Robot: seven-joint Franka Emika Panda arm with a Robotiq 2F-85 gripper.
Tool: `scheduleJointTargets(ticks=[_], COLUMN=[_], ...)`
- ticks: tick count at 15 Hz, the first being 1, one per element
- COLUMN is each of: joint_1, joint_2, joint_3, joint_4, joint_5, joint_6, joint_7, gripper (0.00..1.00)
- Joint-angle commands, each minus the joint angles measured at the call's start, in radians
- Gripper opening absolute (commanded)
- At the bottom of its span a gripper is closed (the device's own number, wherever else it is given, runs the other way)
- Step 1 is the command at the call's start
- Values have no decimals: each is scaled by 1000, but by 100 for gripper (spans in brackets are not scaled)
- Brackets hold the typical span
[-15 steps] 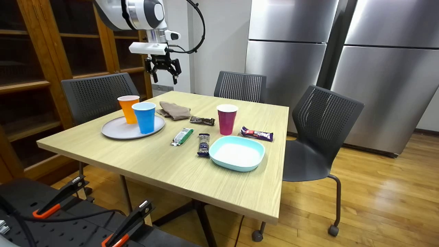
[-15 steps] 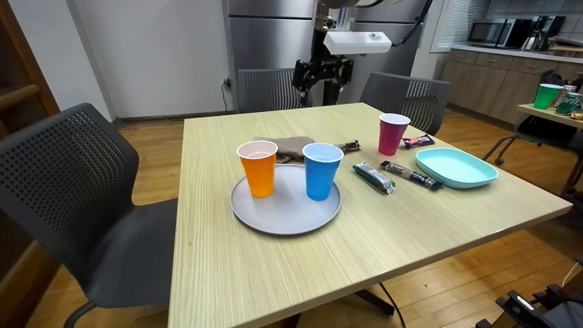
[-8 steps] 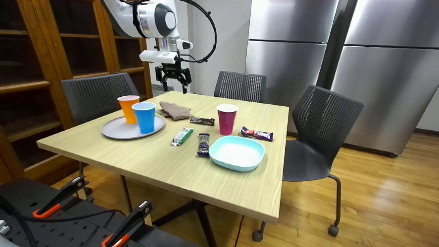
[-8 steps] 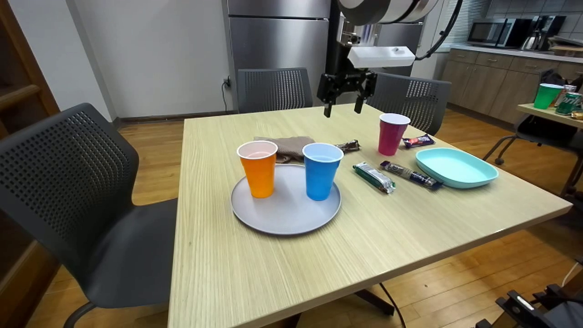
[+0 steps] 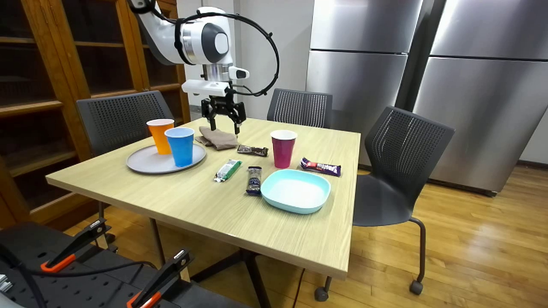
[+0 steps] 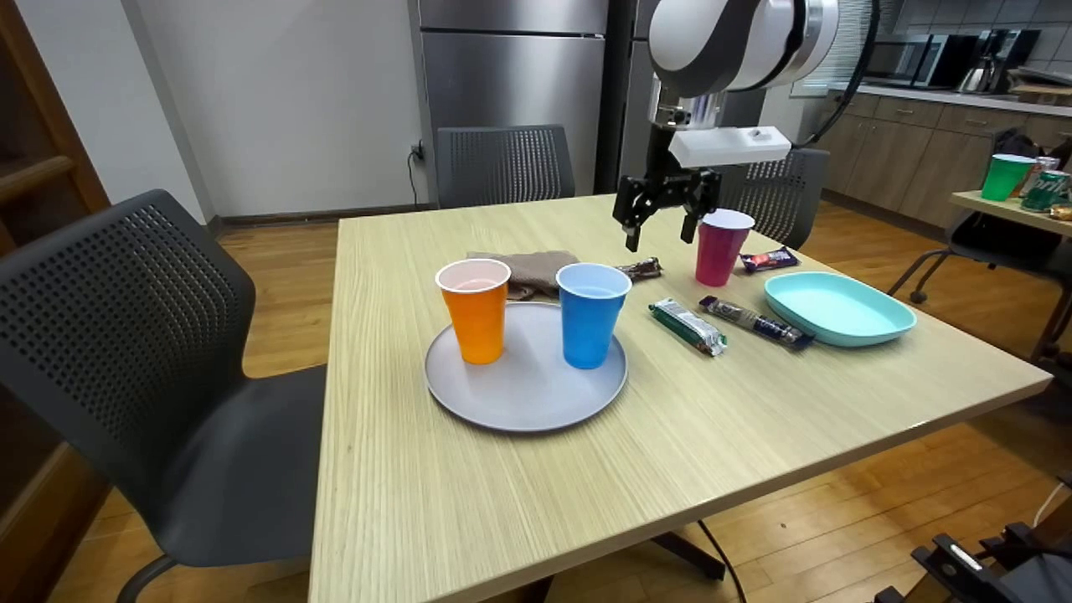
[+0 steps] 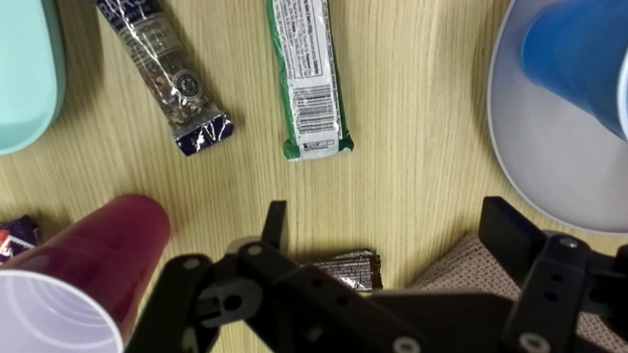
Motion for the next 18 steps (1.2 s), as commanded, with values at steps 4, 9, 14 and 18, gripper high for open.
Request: scheduleJointTargets(ticks=[4,9,14,18], joint_1=[-22,-41,-52,-52], joint_2=[79,111,123,146], joint_3=[3,-5,-5,-9], joint_4=[-6,-10,-15,-13], joint_5=[43,70,60,51], joint_6=[74,87,68,54], joint_7=[-12,-15,-32,-50], gripper=[100,100,100,100])
